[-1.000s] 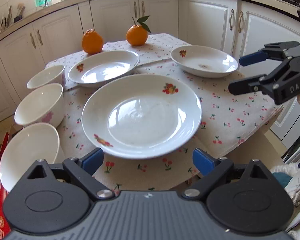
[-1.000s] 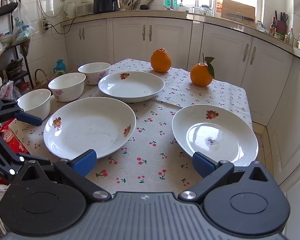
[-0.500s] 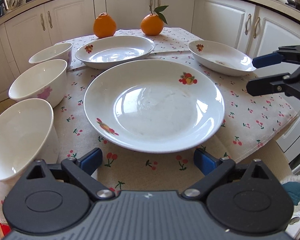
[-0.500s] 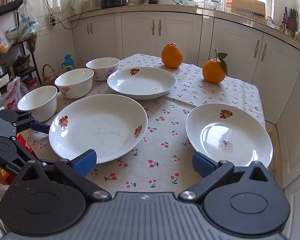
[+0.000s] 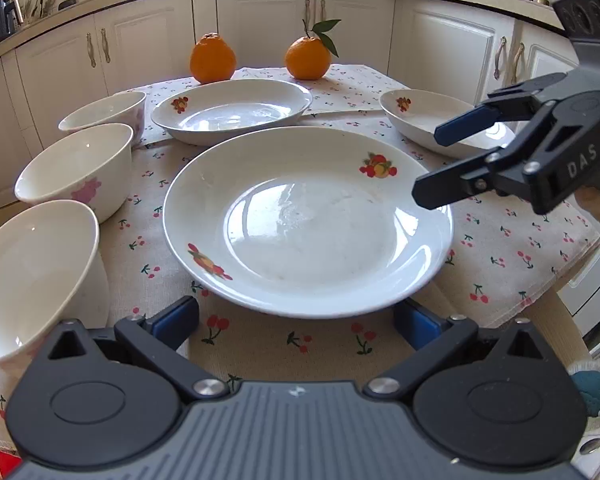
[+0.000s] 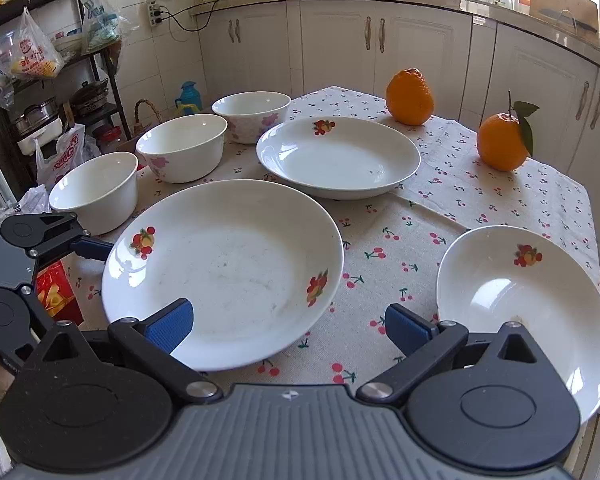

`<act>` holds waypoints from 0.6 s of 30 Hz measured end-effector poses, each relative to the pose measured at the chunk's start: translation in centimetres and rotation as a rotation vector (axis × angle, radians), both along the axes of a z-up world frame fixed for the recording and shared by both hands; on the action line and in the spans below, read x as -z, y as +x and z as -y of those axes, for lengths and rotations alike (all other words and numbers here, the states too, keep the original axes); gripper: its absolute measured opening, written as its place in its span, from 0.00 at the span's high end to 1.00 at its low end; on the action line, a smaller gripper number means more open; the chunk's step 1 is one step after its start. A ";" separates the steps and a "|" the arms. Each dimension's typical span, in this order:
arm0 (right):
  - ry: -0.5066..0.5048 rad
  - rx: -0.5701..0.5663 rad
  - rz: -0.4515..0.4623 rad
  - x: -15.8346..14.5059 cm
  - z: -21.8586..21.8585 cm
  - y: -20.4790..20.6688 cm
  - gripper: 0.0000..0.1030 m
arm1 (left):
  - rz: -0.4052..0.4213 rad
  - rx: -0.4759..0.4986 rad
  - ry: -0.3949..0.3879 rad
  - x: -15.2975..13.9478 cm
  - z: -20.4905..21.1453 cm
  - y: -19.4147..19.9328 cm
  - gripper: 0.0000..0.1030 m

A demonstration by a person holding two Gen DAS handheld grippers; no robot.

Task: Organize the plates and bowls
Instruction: 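Move the right gripper to the large white plate rim and grasp it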

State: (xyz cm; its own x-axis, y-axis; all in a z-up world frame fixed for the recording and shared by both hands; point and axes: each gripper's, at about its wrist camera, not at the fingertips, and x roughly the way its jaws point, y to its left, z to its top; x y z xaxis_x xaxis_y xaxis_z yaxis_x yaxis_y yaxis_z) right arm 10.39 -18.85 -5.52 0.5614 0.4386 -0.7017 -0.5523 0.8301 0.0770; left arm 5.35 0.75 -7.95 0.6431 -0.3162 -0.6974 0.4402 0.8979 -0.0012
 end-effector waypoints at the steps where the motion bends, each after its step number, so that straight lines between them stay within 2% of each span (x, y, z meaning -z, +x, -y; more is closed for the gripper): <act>1: 0.010 -0.005 -0.010 0.1 0.0 0.6 0.00 | 0.007 -0.003 -0.004 0.1 0.0 0.0 0.00; 18: 0.042 -0.099 -0.111 1.3 -0.9 6.4 0.00 | 0.002 -0.001 0.016 -0.2 0.5 0.3 0.01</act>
